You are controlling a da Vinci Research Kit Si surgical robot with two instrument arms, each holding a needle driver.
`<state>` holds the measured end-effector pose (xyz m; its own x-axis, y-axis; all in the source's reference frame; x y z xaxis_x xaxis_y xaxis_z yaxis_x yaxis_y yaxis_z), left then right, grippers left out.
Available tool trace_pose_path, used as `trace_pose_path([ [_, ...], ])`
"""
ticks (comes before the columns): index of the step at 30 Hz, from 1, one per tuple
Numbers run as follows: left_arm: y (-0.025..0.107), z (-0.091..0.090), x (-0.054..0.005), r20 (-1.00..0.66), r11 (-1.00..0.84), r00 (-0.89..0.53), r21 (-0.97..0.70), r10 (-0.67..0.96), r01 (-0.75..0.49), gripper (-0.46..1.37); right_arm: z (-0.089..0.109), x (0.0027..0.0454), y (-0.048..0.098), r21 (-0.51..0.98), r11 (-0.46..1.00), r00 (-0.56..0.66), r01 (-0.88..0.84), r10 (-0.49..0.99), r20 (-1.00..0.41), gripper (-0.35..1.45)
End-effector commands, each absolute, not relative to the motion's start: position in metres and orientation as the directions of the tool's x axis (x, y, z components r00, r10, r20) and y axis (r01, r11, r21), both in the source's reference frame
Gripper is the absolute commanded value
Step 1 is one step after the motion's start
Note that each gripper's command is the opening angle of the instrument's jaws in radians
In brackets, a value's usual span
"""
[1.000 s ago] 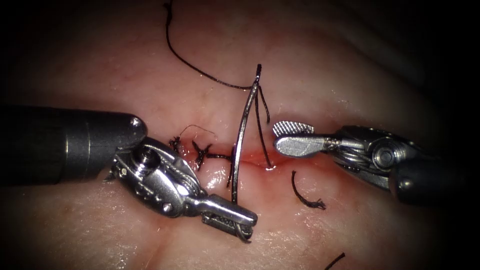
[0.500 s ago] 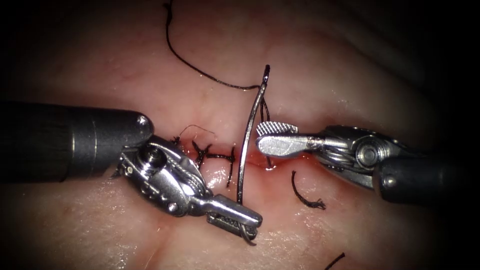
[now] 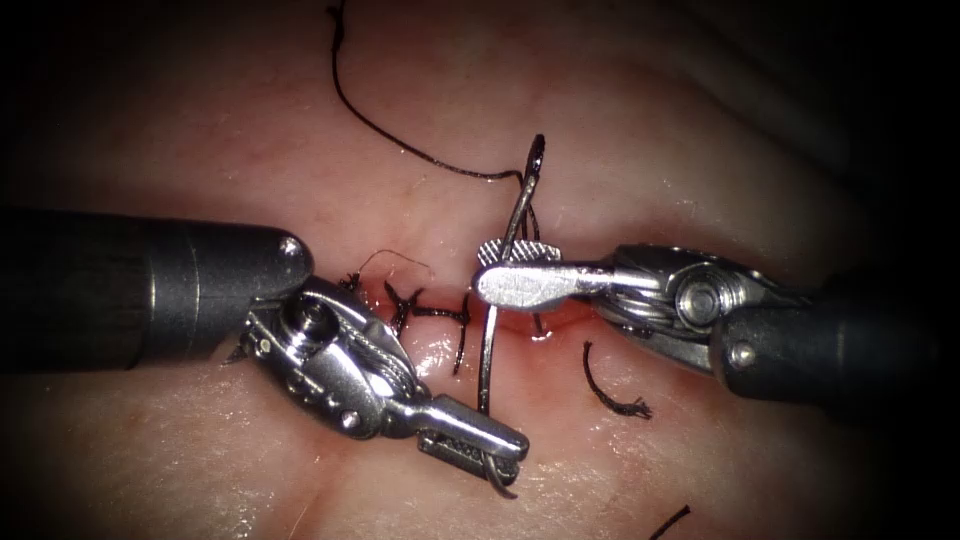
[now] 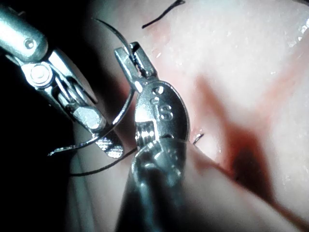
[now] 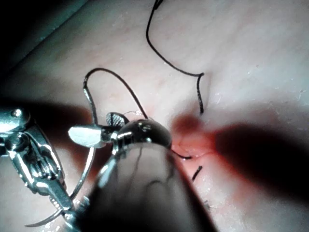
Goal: Wound Closure
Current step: Hand over the needle to the right needle driver, then insert the left gripper into the incision
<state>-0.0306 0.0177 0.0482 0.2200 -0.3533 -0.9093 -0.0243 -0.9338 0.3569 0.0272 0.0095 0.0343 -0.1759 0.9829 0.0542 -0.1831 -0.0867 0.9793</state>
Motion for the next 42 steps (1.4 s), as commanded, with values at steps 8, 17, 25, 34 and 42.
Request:
trace_pose_path([
  [8,0.0175,0.0482,-0.031,-0.908,-0.931,0.214,0.364,-0.361,-0.025,-0.35,0.0339,0.0277,0.0094,0.98,-0.087,-0.177,-0.178,0.983,0.055,1.14],
  [17,0.0174,0.0481,-0.0312,-0.907,-0.931,0.214,0.365,-0.362,-0.025,-0.35,0.0338,0.0276,0.0094,0.981,-0.059,-0.171,-0.184,0.985,0.027,-0.35],
  [25,0.0168,0.048,-0.0313,-0.915,-0.938,0.215,0.347,-0.343,-0.02,-0.2,0.0335,0.0271,0.0105,0.978,-0.017,-0.161,-0.207,0.987,-0.017,-0.35],
  [34,0.0169,0.048,-0.0315,-0.976,-0.987,0.168,0.124,-0.14,-0.102,1.1,0.0336,0.0267,0.0107,0.977,0.023,-0.149,-0.214,0.987,-0.056,-0.35],
  [42,0.0168,0.048,-0.0305,-0.991,-0.993,0.133,-0.006,-0.009,-0.114,1.12,0.0336,0.0247,0.011,0.968,0.118,-0.112,-0.22,0.983,-0.145,-0.35],
])
